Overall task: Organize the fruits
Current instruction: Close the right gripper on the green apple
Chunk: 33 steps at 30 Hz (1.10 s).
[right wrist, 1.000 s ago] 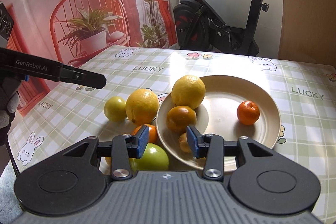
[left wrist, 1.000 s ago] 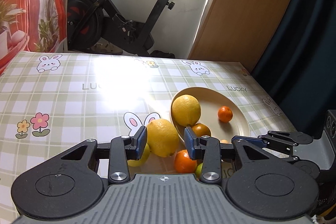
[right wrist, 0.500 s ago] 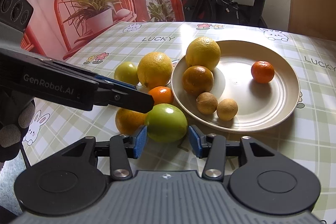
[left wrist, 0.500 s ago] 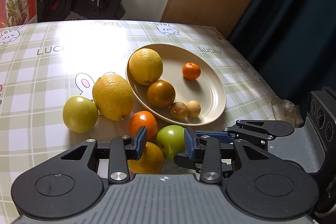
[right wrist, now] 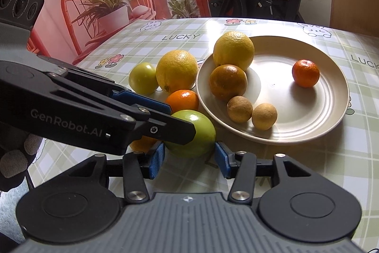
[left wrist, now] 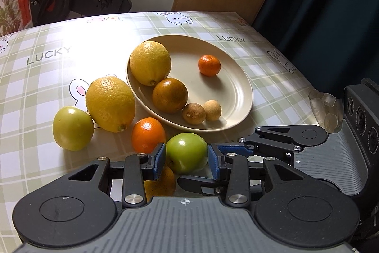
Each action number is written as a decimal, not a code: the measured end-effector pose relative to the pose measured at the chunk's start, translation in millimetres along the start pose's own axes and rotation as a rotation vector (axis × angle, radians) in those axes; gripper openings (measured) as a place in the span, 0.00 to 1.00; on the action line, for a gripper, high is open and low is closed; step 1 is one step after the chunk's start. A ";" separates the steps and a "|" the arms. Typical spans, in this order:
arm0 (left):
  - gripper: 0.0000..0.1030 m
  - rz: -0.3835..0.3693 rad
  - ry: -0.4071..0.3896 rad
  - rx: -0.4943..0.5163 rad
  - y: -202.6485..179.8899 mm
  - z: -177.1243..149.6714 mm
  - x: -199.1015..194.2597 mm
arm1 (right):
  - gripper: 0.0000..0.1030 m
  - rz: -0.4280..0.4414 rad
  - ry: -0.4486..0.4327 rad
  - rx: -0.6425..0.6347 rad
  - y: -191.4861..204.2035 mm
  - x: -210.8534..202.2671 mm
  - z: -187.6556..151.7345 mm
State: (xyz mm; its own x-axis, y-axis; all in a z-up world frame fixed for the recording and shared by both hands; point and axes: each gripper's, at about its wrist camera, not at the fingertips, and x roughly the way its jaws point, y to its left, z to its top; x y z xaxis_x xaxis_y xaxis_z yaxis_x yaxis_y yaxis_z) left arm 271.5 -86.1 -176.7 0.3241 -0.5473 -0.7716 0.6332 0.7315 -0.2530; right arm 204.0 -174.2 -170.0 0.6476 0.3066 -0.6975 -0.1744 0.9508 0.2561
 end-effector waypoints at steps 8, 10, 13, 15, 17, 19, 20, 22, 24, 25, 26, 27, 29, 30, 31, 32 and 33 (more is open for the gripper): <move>0.39 0.023 0.005 -0.004 -1.6 1.0 5.2 | 0.49 0.000 -0.009 0.006 -1.5 2.2 -0.9; 0.39 0.030 0.007 0.001 -3.3 0.9 5.2 | 0.47 -0.003 -0.012 0.004 -1.1 1.5 -1.6; 0.39 0.041 0.008 0.017 -7.8 -0.5 4.9 | 0.47 0.005 -0.021 0.020 -3.1 -2.1 -4.4; 0.39 0.047 0.012 0.026 -11.5 -1.3 5.1 | 0.47 0.006 -0.029 0.027 -4.6 -5.0 -5.2; 0.39 0.054 0.015 0.042 -15.3 -2.6 5.3 | 0.46 0.007 -0.032 0.032 -6.2 -7.4 -6.3; 0.40 0.058 0.017 0.058 -19.5 -3.2 5.9 | 0.46 0.006 -0.034 0.035 -8.0 -10.1 -7.9; 0.40 0.059 0.018 0.066 -21.6 -3.4 6.2 | 0.46 0.004 -0.036 0.039 -9.0 -11.4 -8.9; 0.40 0.057 0.019 0.072 -24.9 -3.4 7.0 | 0.46 0.001 -0.040 0.050 -11.2 -14.7 -11.6; 0.40 0.052 0.020 0.078 -29.8 -4.0 7.7 | 0.46 -0.005 -0.044 0.059 -12.8 -18.2 -13.9; 0.40 0.049 0.021 0.080 -31.8 -4.1 8.2 | 0.46 -0.009 -0.046 0.062 -13.8 -20.2 -15.7; 0.40 0.045 0.023 0.085 -35.0 -4.4 8.8 | 0.46 -0.013 -0.047 0.062 -14.7 -22.1 -17.0; 0.40 0.042 0.025 0.090 -37.7 -4.7 9.4 | 0.46 -0.020 -0.048 0.062 -15.5 -24.7 -19.0; 0.40 0.032 0.030 0.102 -43.1 -5.0 10.8 | 0.46 -0.035 -0.053 0.060 -16.9 -29.6 -22.5; 0.40 0.027 0.032 0.107 -45.8 -5.1 11.6 | 0.46 -0.047 -0.056 0.056 -17.4 -32.2 -24.5; 0.40 0.022 0.034 0.114 -49.9 -5.5 12.5 | 0.46 -0.059 -0.059 0.053 -17.5 -34.5 -26.4; 0.40 0.020 0.036 0.120 -52.6 -5.5 13.5 | 0.46 -0.068 -0.063 0.053 -17.7 -36.1 -27.9; 0.41 0.019 0.037 0.127 -54.7 -5.8 14.6 | 0.46 -0.072 -0.067 0.055 -18.5 -37.3 -29.0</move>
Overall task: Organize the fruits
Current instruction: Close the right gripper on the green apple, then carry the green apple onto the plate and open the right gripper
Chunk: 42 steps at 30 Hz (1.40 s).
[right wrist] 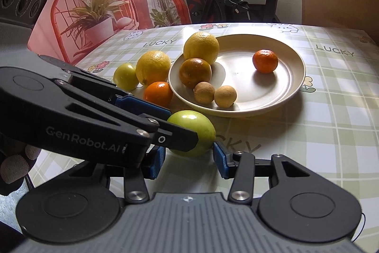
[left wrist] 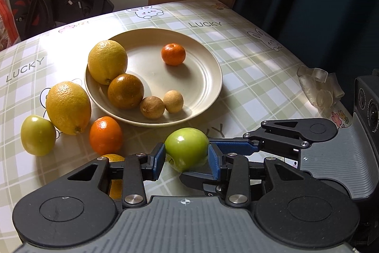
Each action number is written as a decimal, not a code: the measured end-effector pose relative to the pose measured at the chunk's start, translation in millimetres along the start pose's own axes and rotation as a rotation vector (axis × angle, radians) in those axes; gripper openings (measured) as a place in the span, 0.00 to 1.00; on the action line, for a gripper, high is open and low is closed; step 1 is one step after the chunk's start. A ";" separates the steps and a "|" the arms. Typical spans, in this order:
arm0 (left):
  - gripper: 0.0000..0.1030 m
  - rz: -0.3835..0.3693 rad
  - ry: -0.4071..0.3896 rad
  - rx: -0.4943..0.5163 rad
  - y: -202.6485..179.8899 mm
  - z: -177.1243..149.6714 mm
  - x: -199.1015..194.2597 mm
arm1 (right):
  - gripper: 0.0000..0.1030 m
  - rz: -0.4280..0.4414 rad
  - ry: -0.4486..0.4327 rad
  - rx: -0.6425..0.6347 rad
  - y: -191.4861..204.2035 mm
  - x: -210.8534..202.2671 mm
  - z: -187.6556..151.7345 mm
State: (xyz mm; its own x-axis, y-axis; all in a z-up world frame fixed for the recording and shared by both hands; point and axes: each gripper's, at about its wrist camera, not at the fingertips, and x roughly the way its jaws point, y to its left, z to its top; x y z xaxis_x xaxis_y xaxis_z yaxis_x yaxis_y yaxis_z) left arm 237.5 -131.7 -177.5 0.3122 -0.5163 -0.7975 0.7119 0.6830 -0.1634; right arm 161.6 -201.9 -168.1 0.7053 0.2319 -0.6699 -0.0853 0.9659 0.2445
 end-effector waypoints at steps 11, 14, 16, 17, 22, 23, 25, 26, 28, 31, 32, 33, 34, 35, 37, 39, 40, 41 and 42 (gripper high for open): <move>0.47 -0.007 -0.006 -0.041 2.0 6.8 13.4 | 0.42 -0.003 -0.021 0.033 -7.6 -2.0 -1.4; 0.48 -0.007 0.000 -0.040 2.0 7.2 15.7 | 0.45 -0.005 -0.024 0.028 -6.9 -1.6 -2.3; 0.48 -0.003 0.002 -0.036 1.0 7.4 15.5 | 0.47 0.002 -0.030 0.030 -7.8 -0.3 -3.1; 0.48 0.000 0.002 -0.031 0.1 7.4 15.2 | 0.47 0.004 -0.031 0.032 -8.6 0.7 -3.5; 0.48 0.024 0.000 -0.010 -5.8 5.4 13.4 | 0.47 0.008 -0.029 0.034 -8.8 0.7 -3.6; 0.48 0.030 -0.001 -0.006 -7.5 5.0 12.5 | 0.47 0.011 -0.028 0.037 -9.1 -0.3 -3.6; 0.48 0.042 -0.010 0.010 -12.6 5.5 9.2 | 0.47 0.018 -0.043 0.047 -10.5 -5.1 -3.5; 0.48 0.049 -0.020 0.027 -16.9 6.8 6.2 | 0.47 0.021 -0.055 0.051 -11.5 -8.2 -3.2; 0.48 0.053 -0.038 0.046 -21.7 10.6 0.8 | 0.47 0.019 -0.085 0.056 -12.8 -15.0 -1.8; 0.48 0.053 -0.074 0.071 -27.4 19.3 -7.1 | 0.47 0.010 -0.132 0.067 -16.3 -25.4 3.8; 0.48 0.052 -0.082 0.075 -28.4 21.7 -8.2 | 0.47 0.008 -0.140 0.068 -17.4 -27.1 5.2; 0.48 0.050 -0.088 0.079 -29.4 25.1 -8.1 | 0.47 0.004 -0.147 0.067 -19.2 -28.6 7.4; 0.48 0.048 -0.090 0.080 -29.9 28.1 -6.8 | 0.47 0.001 -0.149 0.066 -21.3 -29.1 9.4; 0.48 0.045 -0.090 0.078 -30.4 31.1 -4.7 | 0.47 -0.003 -0.149 0.065 -24.1 -28.8 11.3; 0.48 0.036 -0.090 0.071 -31.0 37.0 0.8 | 0.47 -0.017 -0.151 0.059 -29.1 -28.0 14.9; 0.48 0.025 -0.092 0.057 -31.5 42.8 7.2 | 0.47 -0.034 -0.152 0.050 -35.4 -26.7 18.1; 0.47 0.020 -0.092 0.050 -31.6 46.3 10.6 | 0.47 -0.043 -0.149 0.052 -39.1 -25.1 20.3; 0.47 0.013 -0.088 0.041 -32.1 50.1 14.1 | 0.47 -0.052 -0.147 0.055 -42.1 -23.8 22.3; 0.47 0.007 -0.084 0.036 -32.4 54.2 18.1 | 0.47 -0.064 -0.147 0.061 -46.5 -22.2 24.6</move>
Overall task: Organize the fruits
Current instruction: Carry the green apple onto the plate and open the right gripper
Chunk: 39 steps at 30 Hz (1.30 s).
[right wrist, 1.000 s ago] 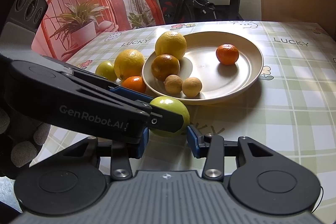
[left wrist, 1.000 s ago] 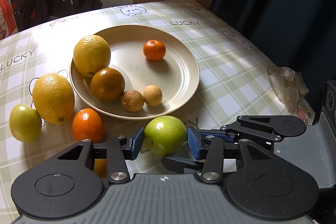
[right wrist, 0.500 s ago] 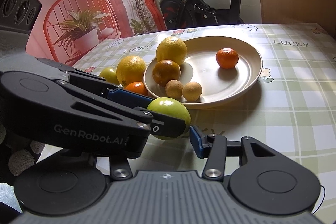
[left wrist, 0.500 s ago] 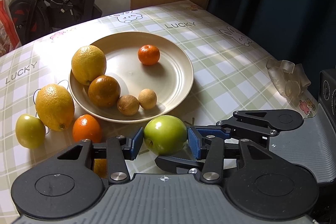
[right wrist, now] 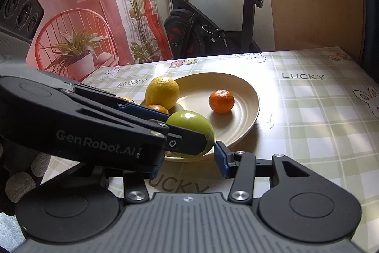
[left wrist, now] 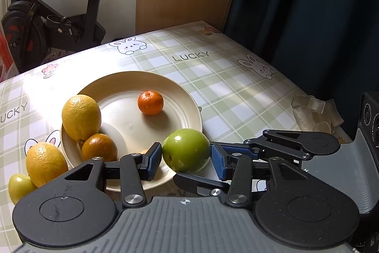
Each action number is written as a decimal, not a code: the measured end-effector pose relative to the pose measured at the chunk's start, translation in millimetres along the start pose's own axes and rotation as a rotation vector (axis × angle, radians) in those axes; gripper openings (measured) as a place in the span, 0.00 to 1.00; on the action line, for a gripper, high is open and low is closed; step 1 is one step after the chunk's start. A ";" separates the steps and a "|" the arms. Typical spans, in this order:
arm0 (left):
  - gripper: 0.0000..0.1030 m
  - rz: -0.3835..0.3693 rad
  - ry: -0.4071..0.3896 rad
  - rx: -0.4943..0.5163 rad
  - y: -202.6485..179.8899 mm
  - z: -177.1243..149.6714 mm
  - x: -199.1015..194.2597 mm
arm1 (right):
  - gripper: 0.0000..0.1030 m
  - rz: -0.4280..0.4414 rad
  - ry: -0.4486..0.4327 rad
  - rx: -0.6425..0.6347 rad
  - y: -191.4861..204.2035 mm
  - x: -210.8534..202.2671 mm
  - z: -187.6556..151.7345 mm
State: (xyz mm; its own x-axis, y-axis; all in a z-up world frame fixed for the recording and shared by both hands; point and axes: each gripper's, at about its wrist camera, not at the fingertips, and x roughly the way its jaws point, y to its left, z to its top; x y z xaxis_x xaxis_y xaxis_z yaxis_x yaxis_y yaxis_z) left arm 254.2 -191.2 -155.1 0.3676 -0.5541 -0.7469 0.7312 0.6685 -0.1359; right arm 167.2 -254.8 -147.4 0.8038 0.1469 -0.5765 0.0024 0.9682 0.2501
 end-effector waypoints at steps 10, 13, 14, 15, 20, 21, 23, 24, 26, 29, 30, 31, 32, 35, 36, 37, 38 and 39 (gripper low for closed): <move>0.45 -0.007 0.029 -0.079 10.7 28.2 39.3 | 0.46 -0.047 -0.013 -0.001 -27.0 29.9 17.1; 0.45 -0.001 0.042 -0.099 18.6 37.0 50.9 | 0.45 -0.045 -0.006 -0.001 -32.6 39.0 23.2; 0.45 -0.001 0.045 -0.103 20.4 39.6 54.5 | 0.45 -0.047 -0.005 -0.002 -33.7 41.2 24.5; 0.45 0.000 0.046 -0.107 22.2 41.8 57.3 | 0.45 -0.051 -0.003 -0.013 -35.0 44.5 26.1; 0.45 0.024 0.059 -0.150 32.9 45.5 70.1 | 0.43 -0.063 0.018 -0.072 -33.4 60.0 29.0; 0.44 0.029 0.057 -0.159 34.5 45.1 71.4 | 0.43 -0.066 0.012 -0.083 -32.1 62.4 29.3; 0.44 0.039 0.050 -0.168 35.8 45.6 72.8 | 0.43 -0.077 0.006 -0.099 -29.7 66.0 30.1; 0.44 0.045 0.048 -0.170 36.2 46.3 73.5 | 0.43 -0.086 0.004 -0.108 -28.2 68.4 30.1; 0.44 0.046 0.042 -0.178 37.2 47.3 74.0 | 0.44 -0.111 0.014 -0.113 -25.8 73.0 29.5; 0.44 0.056 0.025 -0.177 36.4 48.3 70.7 | 0.46 -0.148 0.021 -0.113 -22.9 74.7 29.0; 0.44 0.061 0.018 -0.172 35.4 48.0 68.8 | 0.46 -0.154 0.013 -0.100 -22.9 72.5 29.3; 0.44 0.066 0.011 -0.166 34.4 47.3 66.0 | 0.47 -0.158 0.003 -0.086 -22.9 69.0 29.1; 0.44 0.064 0.006 -0.164 35.2 47.2 63.3 | 0.48 -0.160 -0.008 -0.075 -22.8 65.2 29.0; 0.44 0.059 -0.016 -0.165 37.0 46.0 51.3 | 0.51 -0.164 -0.042 -0.039 -22.6 50.3 28.5; 0.44 0.058 -0.023 -0.164 37.4 45.4 47.1 | 0.51 -0.162 -0.048 -0.027 -22.9 46.0 28.1; 0.44 0.058 -0.031 -0.162 38.3 44.9 41.8 | 0.51 -0.159 -0.051 -0.016 -23.2 42.1 27.7; 0.44 0.055 -0.040 -0.161 40.3 43.5 35.5 | 0.51 -0.157 -0.053 -0.005 -23.0 37.9 27.1; 0.44 0.054 -0.045 -0.159 41.8 42.3 29.4 | 0.51 -0.156 -0.054 0.000 -22.4 34.5 27.2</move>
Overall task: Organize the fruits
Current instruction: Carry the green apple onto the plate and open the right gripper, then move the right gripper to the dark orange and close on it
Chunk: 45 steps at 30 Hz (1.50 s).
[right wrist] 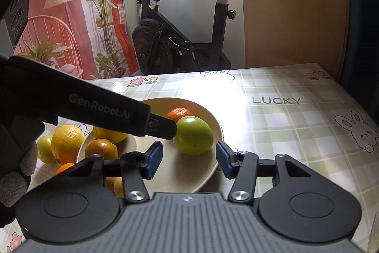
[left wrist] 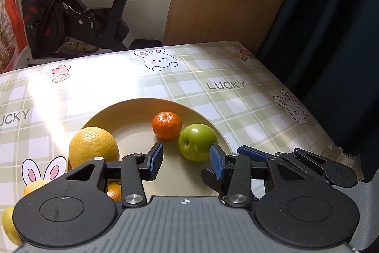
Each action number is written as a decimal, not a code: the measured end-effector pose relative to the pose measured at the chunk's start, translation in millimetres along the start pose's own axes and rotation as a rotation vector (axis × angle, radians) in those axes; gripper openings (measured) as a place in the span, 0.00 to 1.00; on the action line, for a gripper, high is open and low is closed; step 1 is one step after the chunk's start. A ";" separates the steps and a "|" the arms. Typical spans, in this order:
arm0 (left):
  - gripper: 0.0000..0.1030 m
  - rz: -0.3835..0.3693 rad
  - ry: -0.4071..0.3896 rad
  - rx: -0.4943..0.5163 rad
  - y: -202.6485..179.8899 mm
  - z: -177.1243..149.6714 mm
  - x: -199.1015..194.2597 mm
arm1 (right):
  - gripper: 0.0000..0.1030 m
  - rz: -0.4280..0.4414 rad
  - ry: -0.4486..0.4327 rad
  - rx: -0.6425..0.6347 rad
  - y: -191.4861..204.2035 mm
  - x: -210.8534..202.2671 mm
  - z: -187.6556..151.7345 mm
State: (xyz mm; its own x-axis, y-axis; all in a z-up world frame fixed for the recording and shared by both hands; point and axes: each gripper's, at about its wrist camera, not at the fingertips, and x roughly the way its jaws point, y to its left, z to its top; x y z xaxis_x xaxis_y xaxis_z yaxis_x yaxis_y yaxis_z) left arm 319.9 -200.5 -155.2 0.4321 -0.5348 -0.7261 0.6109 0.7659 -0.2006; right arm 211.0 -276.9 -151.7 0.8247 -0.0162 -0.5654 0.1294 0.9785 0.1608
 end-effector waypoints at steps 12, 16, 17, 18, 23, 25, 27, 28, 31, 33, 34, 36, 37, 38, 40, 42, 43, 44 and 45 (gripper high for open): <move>0.45 0.038 -0.071 -0.019 48.6 -21.9 -86.1 | 0.52 0.091 0.008 -0.004 28.2 -28.6 -9.7; 0.45 0.074 -0.078 -0.030 62.0 -32.2 -109.0 | 0.52 0.134 0.021 -0.047 48.4 -30.1 -11.9; 0.45 0.086 -0.075 -0.036 65.4 -35.6 -112.8 | 0.52 0.143 0.023 -0.056 52.6 -30.5 -11.8; 0.45 0.099 -0.069 -0.041 68.3 -38.1 -114.9 | 0.52 0.158 0.026 -0.069 58.7 -30.1 -12.1; 0.45 0.120 -0.058 -0.094 82.3 -53.4 -122.4 | 0.52 0.219 0.059 -0.117 83.8 -27.6 -18.3; 0.45 0.119 -0.055 -0.114 87.2 -59.5 -126.3 | 0.51 0.249 0.083 -0.142 93.7 -25.5 -24.0; 0.45 0.120 -0.051 -0.123 89.1 -64.8 -127.9 | 0.51 0.281 0.105 -0.161 102.5 -23.5 -27.5; 0.45 0.123 -0.048 -0.126 89.3 -67.9 -127.9 | 0.52 0.295 0.116 -0.172 106.7 -22.0 -28.5; 0.45 0.119 -0.039 -0.136 88.1 -76.9 -125.5 | 0.52 0.327 0.145 -0.224 119.0 -18.0 -31.3; 0.45 0.107 -0.032 -0.147 87.6 -83.2 -122.1 | 0.52 0.341 0.162 -0.254 126.2 -14.5 -34.3; 0.45 0.102 -0.030 -0.153 87.3 -85.4 -120.7 | 0.52 0.347 0.171 -0.266 129.3 -11.9 -35.5; 0.45 0.092 -0.024 -0.163 86.7 -90.0 -117.4 | 0.52 0.350 0.190 -0.278 133.3 -5.5 -38.3; 0.45 0.089 -0.020 -0.165 86.4 -91.3 -116.2 | 0.52 0.350 0.198 -0.279 134.6 -2.1 -39.1; 0.45 0.086 -0.014 -0.167 86.3 -93.0 -115.0 | 0.52 0.348 0.206 -0.278 135.4 1.2 -39.8; 0.45 0.080 -0.003 -0.170 85.7 -95.2 -112.6 | 0.52 0.336 0.217 -0.274 137.1 5.8 -41.1; 0.45 0.072 0.006 -0.172 85.0 -97.8 -110.3 | 0.52 0.325 0.220 -0.277 138.4 7.7 -42.2; 0.45 0.066 0.012 -0.175 84.7 -99.8 -108.7 | 0.52 0.325 0.222 -0.276 138.2 8.4 -42.8; 0.45 0.060 0.018 -0.178 84.9 -101.9 -106.5 | 0.52 0.324 0.223 -0.274 137.8 8.7 -43.4; 0.45 0.054 0.023 -0.181 84.7 -103.4 -104.6 | 0.51 0.323 0.222 -0.273 137.3 8.5 -43.5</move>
State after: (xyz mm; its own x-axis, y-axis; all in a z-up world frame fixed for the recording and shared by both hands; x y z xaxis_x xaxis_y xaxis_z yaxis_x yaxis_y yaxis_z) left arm 257.8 -42.8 -164.3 0.4450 -0.4844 -0.7533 0.4572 0.8461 -0.2740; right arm 211.9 -133.8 -169.6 0.6576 0.3129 -0.6853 -0.2879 0.9450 0.1552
